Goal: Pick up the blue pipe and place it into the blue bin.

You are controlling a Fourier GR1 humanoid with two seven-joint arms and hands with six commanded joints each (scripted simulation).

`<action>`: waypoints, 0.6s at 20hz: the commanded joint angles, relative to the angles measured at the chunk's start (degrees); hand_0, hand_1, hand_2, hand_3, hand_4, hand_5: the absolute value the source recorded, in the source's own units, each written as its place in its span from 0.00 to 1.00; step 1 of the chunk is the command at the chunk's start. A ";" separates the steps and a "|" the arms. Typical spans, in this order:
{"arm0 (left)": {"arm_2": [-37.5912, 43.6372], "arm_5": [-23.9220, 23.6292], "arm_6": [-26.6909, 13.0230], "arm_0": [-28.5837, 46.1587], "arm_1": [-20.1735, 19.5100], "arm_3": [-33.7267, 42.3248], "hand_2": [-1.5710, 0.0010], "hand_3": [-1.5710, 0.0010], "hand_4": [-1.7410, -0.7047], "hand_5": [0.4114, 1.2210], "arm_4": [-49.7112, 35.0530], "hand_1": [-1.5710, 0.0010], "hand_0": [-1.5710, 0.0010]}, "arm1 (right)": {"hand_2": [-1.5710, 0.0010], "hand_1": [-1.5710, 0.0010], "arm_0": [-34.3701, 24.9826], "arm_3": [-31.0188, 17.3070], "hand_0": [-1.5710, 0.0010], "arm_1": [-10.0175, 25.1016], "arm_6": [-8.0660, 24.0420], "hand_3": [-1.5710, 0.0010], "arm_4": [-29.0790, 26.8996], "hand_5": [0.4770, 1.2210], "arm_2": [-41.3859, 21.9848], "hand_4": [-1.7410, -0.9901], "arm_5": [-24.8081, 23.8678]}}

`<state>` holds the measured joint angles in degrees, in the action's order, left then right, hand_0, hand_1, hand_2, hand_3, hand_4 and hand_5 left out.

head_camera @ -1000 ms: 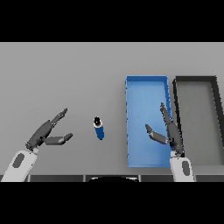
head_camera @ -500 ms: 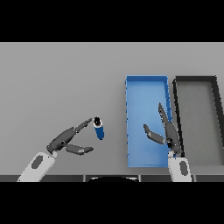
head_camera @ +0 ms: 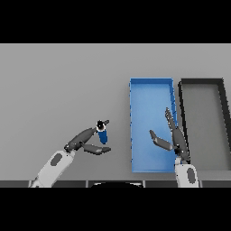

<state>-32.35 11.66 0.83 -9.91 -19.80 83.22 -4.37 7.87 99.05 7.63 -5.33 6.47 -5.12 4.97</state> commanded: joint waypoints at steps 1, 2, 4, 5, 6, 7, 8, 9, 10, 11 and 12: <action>-0.22 -0.33 1.23 -0.74 0.78 -1.46 1.00 1.00 0.64 0.04 0.95 1.00 1.00 | 1.00 1.00 0.35 0.26 1.00 0.48 -0.34 1.00 -0.33 0.16 0.50 0.63 0.09; -0.20 -0.52 2.20 -1.80 1.74 -2.67 1.00 1.00 0.64 0.04 1.33 1.00 1.00 | 1.00 1.00 0.10 0.18 1.00 0.04 0.00 1.00 -0.28 0.16 0.26 0.63 -0.06; -0.12 0.36 4.07 -2.62 4.00 -4.51 1.00 1.00 0.63 0.08 0.08 1.00 1.00 | 1.00 1.00 0.05 0.41 1.00 -0.07 0.30 1.00 -0.32 0.16 0.21 0.64 -0.10; 0.24 0.63 4.51 -3.01 5.08 -5.60 0.99 0.99 0.61 0.12 -0.77 1.00 1.00 | 1.00 1.00 0.44 0.62 1.00 0.27 -0.06 1.00 -0.29 0.17 0.37 0.63 -0.03; 0.47 0.42 4.48 -3.07 6.14 -5.93 0.93 0.94 0.58 0.17 -1.45 0.98 1.00 | 1.00 1.00 0.12 0.07 1.00 0.11 0.15 1.00 -0.42 0.17 0.45 0.63 -0.02; 1.28 0.46 4.89 -3.08 6.78 -6.47 0.81 0.84 0.51 0.24 -2.69 0.90 0.99 | 1.00 1.00 0.22 -0.22 1.00 -0.46 0.51 1.00 0.27 0.17 -0.17 0.64 -0.30; 2.00 0.97 5.21 -3.05 7.42 -7.24 0.69 0.67 0.47 0.39 -4.13 0.78 0.88 | 1.00 1.00 0.15 -0.91 1.00 -0.56 0.29 1.00 0.45 0.17 0.03 0.64 -0.55; 2.14 0.45 5.46 -2.36 7.98 -7.12 0.55 0.54 0.38 0.51 -4.50 0.62 0.72 | 1.00 1.00 -0.29 -0.85 1.00 -0.32 -0.10 1.00 0.19 0.17 0.30 0.64 -0.48; 1.88 -0.56 5.07 -2.18 8.97 -6.91 0.44 0.44 0.31 0.61 -4.24 0.50 0.57 | 1.00 1.00 -0.17 -0.70 1.00 0.20 -0.80 1.00 0.10 0.17 0.53 0.64 -0.25; 1.99 -1.04 5.56 -2.52 9.61 -7.53 0.36 0.36 0.25 0.69 -3.94 0.40 0.46 | 1.00 1.00 0.21 -0.23 1.00 0.27 -1.13 1.00 -0.23 0.18 0.54 0.64 0.00; 2.08 -1.03 5.97 -1.83 9.78 -6.56 0.28 0.30 0.20 0.75 -4.37 0.32 0.37 | 1.00 1.00 -0.27 -0.30 1.00 0.50 -0.41 1.00 -0.66 0.18 0.89 0.64 0.10</action>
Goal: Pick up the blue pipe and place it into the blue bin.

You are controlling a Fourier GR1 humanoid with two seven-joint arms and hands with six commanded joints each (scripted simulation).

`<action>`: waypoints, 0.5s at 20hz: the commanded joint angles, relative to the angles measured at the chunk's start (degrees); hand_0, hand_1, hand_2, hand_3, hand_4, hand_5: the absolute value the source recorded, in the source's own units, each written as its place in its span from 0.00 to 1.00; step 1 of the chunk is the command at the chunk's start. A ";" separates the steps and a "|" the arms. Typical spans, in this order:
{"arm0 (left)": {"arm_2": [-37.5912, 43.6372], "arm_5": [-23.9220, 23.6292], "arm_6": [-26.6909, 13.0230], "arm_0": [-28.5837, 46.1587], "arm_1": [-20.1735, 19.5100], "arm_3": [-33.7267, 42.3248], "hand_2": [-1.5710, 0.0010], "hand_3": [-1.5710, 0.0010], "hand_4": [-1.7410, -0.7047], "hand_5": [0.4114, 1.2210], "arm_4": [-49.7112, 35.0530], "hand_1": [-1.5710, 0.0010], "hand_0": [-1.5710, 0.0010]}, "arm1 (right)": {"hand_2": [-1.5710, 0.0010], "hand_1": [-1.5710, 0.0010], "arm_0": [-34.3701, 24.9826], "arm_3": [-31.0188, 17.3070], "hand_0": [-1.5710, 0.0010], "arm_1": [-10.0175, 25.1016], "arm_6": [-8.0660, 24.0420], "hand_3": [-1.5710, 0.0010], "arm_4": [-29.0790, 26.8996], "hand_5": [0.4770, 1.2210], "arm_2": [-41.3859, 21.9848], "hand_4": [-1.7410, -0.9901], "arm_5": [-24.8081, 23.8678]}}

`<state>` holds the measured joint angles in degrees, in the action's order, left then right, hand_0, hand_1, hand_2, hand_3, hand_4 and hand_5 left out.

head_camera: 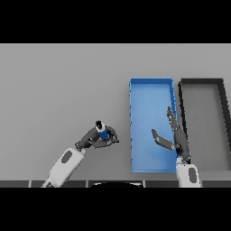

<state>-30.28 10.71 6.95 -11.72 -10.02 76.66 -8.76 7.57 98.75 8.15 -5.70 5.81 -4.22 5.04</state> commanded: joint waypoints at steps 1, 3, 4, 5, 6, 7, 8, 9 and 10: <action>-0.45 -0.82 0.03 0.35 0.18 0.49 0.23 0.26 0.16 0.80 0.46 0.26 0.29 | 1.00 1.00 -0.24 -0.14 1.00 -0.29 0.23 1.00 0.40 0.18 -0.29 0.64 -0.23; -1.69 -2.52 2.09 0.86 -0.21 0.70 0.15 0.19 0.11 0.87 3.01 0.16 0.19 | 1.00 1.00 -0.29 -0.36 1.00 -0.66 0.11 1.00 0.46 0.19 -0.57 0.64 -0.19; -1.90 -2.90 2.25 0.91 -0.22 1.16 0.12 0.17 0.09 0.90 3.26 0.13 0.15 | 1.00 1.00 -0.11 0.17 1.00 -0.54 -0.06 1.00 0.20 0.19 -0.53 0.65 -0.04; -1.95 -3.09 2.84 0.42 0.19 0.62 0.09 0.15 0.07 0.92 3.52 0.10 0.12 | 1.00 1.00 -0.57 -0.06 1.00 -0.39 -0.04 1.00 0.32 0.19 -0.63 0.65 0.15; -2.01 -3.23 3.50 0.25 0.44 1.18 0.07 0.13 0.06 0.93 3.47 0.08 0.10 | 1.00 1.00 -0.36 -0.58 1.00 -0.12 -0.38 1.00 0.31 0.19 -0.40 0.65 0.30; -1.84 -3.27 4.19 0.04 0.56 2.41 0.06 0.12 0.05 0.95 2.90 0.07 0.08 | 1.00 1.00 -0.07 -0.32 1.00 -0.37 0.12 1.00 0.54 0.19 -0.60 0.66 0.06; -1.80 -3.22 4.53 0.26 0.43 4.19 0.05 0.11 0.04 0.96 2.21 0.05 0.06 | 1.00 1.00 0.01 -0.25 1.00 -0.35 0.08 1.00 0.79 0.20 -0.69 0.66 -0.04; -2.29 -3.37 4.90 0.41 0.37 5.70 0.04 0.10 0.03 0.97 2.50 0.04 0.05 | 1.00 1.00 0.04 -0.50 1.00 -0.49 -0.01 1.00 1.02 0.20 -0.92 0.66 0.00; -2.48 -3.43 4.12 -0.04 0.42 7.53 0.03 0.09 0.03 0.97 2.25 0.03 0.04 | 1.00 1.00 -0.01 -0.32 1.00 -0.51 0.05 1.00 0.95 0.20 -0.78 0.66 -0.15</action>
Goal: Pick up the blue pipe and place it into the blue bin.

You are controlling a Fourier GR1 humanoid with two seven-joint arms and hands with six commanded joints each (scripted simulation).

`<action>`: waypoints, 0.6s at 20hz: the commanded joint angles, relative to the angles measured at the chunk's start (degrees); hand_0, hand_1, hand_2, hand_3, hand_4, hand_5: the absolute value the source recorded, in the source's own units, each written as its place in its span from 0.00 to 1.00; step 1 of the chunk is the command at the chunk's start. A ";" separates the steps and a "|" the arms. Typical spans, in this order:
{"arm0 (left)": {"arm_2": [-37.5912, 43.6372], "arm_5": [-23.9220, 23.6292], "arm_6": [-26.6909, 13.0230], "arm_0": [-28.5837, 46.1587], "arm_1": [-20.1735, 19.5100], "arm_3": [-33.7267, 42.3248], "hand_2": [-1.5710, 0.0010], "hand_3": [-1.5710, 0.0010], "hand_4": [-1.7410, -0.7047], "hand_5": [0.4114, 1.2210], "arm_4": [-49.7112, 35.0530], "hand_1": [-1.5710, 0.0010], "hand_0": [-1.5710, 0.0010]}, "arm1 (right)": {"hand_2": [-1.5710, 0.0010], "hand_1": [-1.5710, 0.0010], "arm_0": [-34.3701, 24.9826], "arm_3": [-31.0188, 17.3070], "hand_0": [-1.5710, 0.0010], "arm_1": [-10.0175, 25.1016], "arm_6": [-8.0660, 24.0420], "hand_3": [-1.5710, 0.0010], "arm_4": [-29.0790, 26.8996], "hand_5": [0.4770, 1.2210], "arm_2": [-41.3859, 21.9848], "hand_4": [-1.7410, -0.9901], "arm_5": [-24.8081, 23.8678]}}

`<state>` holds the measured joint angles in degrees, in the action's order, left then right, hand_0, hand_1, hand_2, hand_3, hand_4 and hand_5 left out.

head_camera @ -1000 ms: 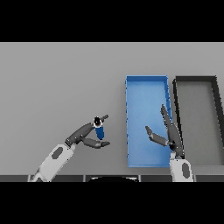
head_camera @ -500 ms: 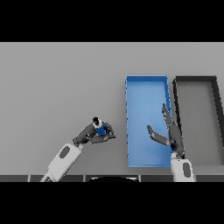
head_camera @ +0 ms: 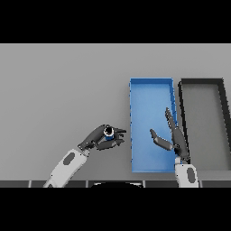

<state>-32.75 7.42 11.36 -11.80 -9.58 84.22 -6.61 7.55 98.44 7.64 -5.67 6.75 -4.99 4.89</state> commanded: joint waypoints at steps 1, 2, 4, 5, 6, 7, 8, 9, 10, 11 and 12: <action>-0.12 0.23 0.11 -0.09 -0.38 1.94 0.02 0.09 0.03 0.98 -0.31 0.03 0.03 | 1.00 1.00 -0.14 0.05 1.00 0.06 0.10 1.00 0.57 0.20 -0.06 0.67 -0.40; -0.27 0.57 -0.44 -0.63 -0.28 2.87 0.02 0.08 0.02 0.98 -0.64 0.02 0.03 | 1.00 1.00 -0.23 -0.11 1.00 0.28 0.33 1.00 1.07 0.20 0.00 0.68 -0.68; -0.60 0.69 -3.28 -2.29 0.09 4.97 0.01 0.08 0.02 0.99 -0.93 0.01 0.02 | 1.00 1.00 -0.38 -0.12 1.00 0.62 -0.44 1.00 1.13 0.21 0.07 0.70 -0.44; -0.38 1.04 -4.54 -3.12 0.23 4.79 0.01 0.08 0.02 0.99 -1.40 0.01 0.01 | 1.00 1.00 0.03 -0.03 1.00 0.43 -1.29 1.00 0.95 0.21 -0.15 0.70 -0.16; -0.76 1.25 -5.47 -3.14 0.24 5.83 0.01 0.08 0.02 0.99 -1.52 0.01 0.01 | 1.00 1.00 -0.54 -0.40 1.00 0.40 -0.91 1.00 0.73 0.22 0.05 0.70 -0.16; -0.76 1.51 -6.63 -3.75 0.33 6.06 0.01 0.08 0.02 0.99 -1.85 0.01 0.01 | 1.00 1.00 -0.55 -1.00 1.00 0.73 -1.02 1.00 0.25 0.22 0.71 0.70 -0.08; -0.54 1.69 -7.49 -4.72 0.44 5.93 0.01 0.08 0.01 1.00 -2.01 0.01 0.01 | 1.00 1.00 -0.80 -1.27 1.00 0.67 -0.88 1.00 0.57 0.22 0.56 0.71 -0.17; -0.94 1.75 -7.48 -4.31 0.27 7.25 0.00 0.08 0.01 1.00 -2.05 0.00 0.01 | 1.00 1.00 -0.41 -1.05 1.00 0.62 -1.32 1.00 1.10 0.21 0.43 0.73 -0.56; -0.94 1.85 -8.03 -4.42 -0.10 8.01 0.00 0.08 0.01 1.00 -2.15 0.00 0.00 | 1.00 1.00 0.12 -0.86 1.00 0.74 -2.05 1.00 0.86 0.21 0.45 0.74 -0.26; -0.91 2.15 -8.28 -4.04 -0.66 8.46 0.00 0.08 0.01 1.00 -2.39 0.00 0.00 | 1.00 1.00 0.40 -0.61 1.00 0.83 -2.21 1.00 0.87 0.20 0.47 0.74 -0.27; -1.07 2.08 -8.91 -4.24 -0.47 8.22 0.00 0.08 0.01 1.00 -2.14 0.00 0.00 | 1.00 1.00 0.48 -0.29 1.00 0.87 -2.08 1.00 0.86 0.20 0.45 0.74 -0.27</action>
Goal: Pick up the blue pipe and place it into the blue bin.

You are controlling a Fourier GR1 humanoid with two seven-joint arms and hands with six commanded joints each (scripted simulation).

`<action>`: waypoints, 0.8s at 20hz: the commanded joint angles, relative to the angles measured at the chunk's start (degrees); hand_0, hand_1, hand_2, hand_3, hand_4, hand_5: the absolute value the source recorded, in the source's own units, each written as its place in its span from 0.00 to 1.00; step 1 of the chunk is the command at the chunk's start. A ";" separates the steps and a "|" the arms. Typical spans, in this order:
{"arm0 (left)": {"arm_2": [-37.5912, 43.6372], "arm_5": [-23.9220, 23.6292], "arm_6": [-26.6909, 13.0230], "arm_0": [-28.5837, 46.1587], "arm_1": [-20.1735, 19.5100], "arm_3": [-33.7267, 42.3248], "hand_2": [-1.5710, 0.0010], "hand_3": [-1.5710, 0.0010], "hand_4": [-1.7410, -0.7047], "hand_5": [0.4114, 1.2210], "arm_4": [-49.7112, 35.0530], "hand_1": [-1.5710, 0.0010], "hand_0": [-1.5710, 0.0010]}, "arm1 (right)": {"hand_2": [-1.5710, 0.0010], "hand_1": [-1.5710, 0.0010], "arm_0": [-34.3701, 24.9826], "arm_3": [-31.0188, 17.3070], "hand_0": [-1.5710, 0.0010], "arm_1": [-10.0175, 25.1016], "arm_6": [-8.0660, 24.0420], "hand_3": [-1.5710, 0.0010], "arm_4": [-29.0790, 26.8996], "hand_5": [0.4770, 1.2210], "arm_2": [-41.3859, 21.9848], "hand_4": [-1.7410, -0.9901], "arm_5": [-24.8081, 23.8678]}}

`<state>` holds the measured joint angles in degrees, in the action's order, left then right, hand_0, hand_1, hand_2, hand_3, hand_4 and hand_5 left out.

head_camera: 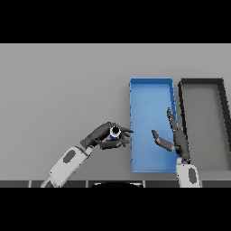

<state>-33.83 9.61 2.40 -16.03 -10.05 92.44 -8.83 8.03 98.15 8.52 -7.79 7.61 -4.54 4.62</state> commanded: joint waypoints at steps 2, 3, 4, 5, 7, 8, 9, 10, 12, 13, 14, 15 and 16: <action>0.06 0.08 -1.08 -0.24 0.19 0.22 0.00 0.08 0.01 1.00 -0.52 0.00 0.00 | 1.00 1.00 0.06 0.68 1.00 0.06 0.53 1.00 -0.07 0.20 -0.05 0.75 0.00; 0.37 0.29 -1.23 -0.21 -0.11 -0.47 0.00 0.08 0.01 1.00 -0.56 0.00 0.00 | 1.00 1.00 0.09 1.04 1.00 0.09 0.81 1.00 -0.12 0.20 -0.08 0.75 -0.01; -0.19 0.00 -1.27 -0.19 0.50 -0.66 0.00 0.08 0.01 1.00 0.19 0.00 0.00 | 1.00 1.00 -0.08 1.26 1.00 0.14 1.46 1.00 -0.24 0.20 0.02 0.74 -0.07; -0.51 0.13 -1.01 0.08 0.58 -0.79 0.00 0.08 0.01 1.00 0.49 0.00 0.00 | 1.00 1.00 0.40 1.72 1.00 0.21 1.18 1.00 -0.39 0.20 -0.14 0.73 0.24; -0.51 0.04 -0.26 0.69 -0.12 0.00 0.00 0.08 0.01 1.00 0.96 0.00 0.00 | 1.00 1.00 0.26 1.34 1.00 0.23 1.13 1.00 -0.21 0.19 -0.26 0.71 0.33; -0.56 0.36 0.01 0.76 -0.25 -0.30 0.00 0.08 0.01 1.00 1.10 0.00 0.00 | 1.00 1.00 0.82 1.88 1.00 0.21 0.79 1.00 -0.91 0.19 -0.22 0.72 0.77; -0.26 0.33 -0.09 0.28 -0.09 -0.22 0.00 0.08 0.01 1.00 0.91 0.00 0.00 | 1.00 1.00 0.23 2.46 1.00 0.24 0.99 1.00 -2.01 0.19 -0.09 0.73 1.39; -0.37 0.53 0.15 0.57 -0.19 -0.38 0.00 0.08 0.01 1.00 0.95 0.00 0.00 | 1.00 1.00 -0.35 3.67 1.00 0.60 0.51 1.00 -3.84 0.18 0.21 0.73 2.48; -0.47 0.32 -0.48 0.42 0.00 -0.18 0.00 0.08 0.01 1.00 1.17 0.00 0.00 | 1.00 1.00 -1.58 7.12 1.00 2.32 3.10 1.00 -10.75 0.16 0.27 0.72 7.66; -0.48 0.46 -0.27 0.13 0.33 -1.08 0.00 0.08 0.01 1.00 1.44 0.00 0.00 | 1.00 1.00 -2.29 8.70 1.00 4.02 5.26 1.00 -13.78 0.13 0.79 0.72 9.58; -0.49 0.16 -0.61 -0.16 0.67 -1.09 0.00 0.08 0.01 1.00 1.72 0.00 0.00 | 1.00 1.00 -3.52 10.35 1.00 6.12 7.15 1.00 -16.24 0.11 0.83 0.70 11.74; -0.45 0.27 -0.38 0.23 0.46 -0.80 0.00 0.08 0.01 1.00 1.54 0.00 0.00 | 1.00 1.00 -4.78 11.97 1.00 7.21 9.18 1.00 -18.40 0.10 0.18 0.68 13.27; -0.33 0.21 0.13 0.30 0.49 -0.85 0.00 0.08 0.01 1.00 1.61 0.00 0.00 | 1.00 1.00 -5.32 13.69 1.00 8.45 10.63 1.00 -19.07 0.07 -1.01 0.65 14.86</action>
<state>-34.15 9.92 2.56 -15.73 -9.56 91.58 -7.33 2.67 111.86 16.99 2.66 -11.48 -5.57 19.57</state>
